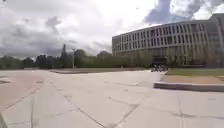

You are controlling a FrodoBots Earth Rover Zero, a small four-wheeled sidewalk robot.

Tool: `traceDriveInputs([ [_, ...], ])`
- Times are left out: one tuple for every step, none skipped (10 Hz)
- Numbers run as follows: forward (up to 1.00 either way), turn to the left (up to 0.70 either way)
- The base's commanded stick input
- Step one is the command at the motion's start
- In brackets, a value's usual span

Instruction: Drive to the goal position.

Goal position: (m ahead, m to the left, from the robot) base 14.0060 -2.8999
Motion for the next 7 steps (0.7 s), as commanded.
traceDriveInputs([
  [0.7,0.02],
  [0.7,0.02],
  [0.7,0.02],
  [0.7,0.02],
  [0.7,0.02],
  [0.7,0.02],
  [0.7,0.02],
])
